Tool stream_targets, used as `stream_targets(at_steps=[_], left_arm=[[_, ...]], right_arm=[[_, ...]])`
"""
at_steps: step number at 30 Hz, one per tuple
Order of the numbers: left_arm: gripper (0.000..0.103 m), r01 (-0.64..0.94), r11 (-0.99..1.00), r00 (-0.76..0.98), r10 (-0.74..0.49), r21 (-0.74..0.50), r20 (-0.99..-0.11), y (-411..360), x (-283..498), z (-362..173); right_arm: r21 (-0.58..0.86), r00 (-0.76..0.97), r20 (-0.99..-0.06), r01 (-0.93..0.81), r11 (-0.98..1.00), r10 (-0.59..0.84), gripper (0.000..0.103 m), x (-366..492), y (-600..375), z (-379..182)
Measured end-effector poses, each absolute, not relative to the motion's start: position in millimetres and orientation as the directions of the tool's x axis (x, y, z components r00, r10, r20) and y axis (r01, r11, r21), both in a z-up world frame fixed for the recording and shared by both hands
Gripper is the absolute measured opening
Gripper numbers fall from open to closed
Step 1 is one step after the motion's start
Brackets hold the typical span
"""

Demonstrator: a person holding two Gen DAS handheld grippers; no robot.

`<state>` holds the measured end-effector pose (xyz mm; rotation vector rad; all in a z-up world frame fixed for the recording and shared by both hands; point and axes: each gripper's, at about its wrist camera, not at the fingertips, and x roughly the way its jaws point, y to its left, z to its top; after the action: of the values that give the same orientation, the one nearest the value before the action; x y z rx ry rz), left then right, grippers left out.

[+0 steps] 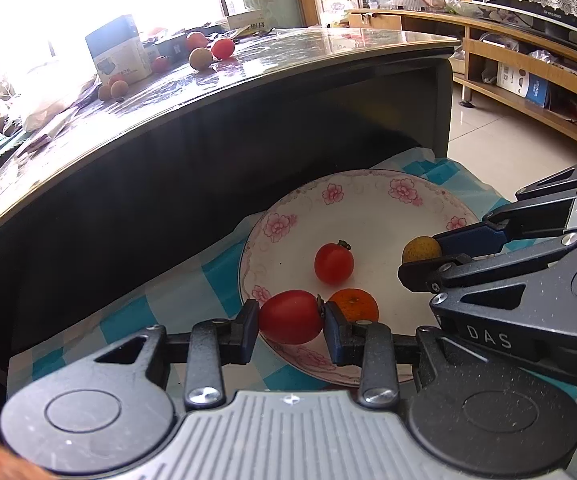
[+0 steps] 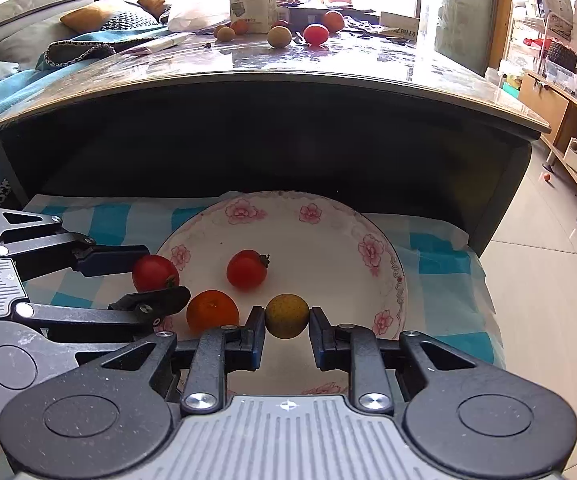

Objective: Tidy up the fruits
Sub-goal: 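Open the right tool to drop the yellow citrus while the left tool releases the tomato into the bowl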

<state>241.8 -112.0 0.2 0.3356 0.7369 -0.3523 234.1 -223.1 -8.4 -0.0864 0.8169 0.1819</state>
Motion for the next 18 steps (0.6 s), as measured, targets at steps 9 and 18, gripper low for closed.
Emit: stream_targets(at_steps=[9, 18], left_arm=[[0.043, 0.416, 0.894, 0.684, -0.187, 0.166, -0.705, -110.8, 245.9, -3.0], [0.043, 0.408, 0.898, 0.686, -0.185, 0.162, -0.704, -110.1, 247.6, -2.5]], right_arm=[[-0.002, 0.668, -0.734, -0.18, 0.984, 0.121, 0.018, 238.8, -225.5, -13.6], [0.002, 0.663, -0.74, -0.17, 0.985, 0.116, 0.019, 239.6, -226.8, -16.2]])
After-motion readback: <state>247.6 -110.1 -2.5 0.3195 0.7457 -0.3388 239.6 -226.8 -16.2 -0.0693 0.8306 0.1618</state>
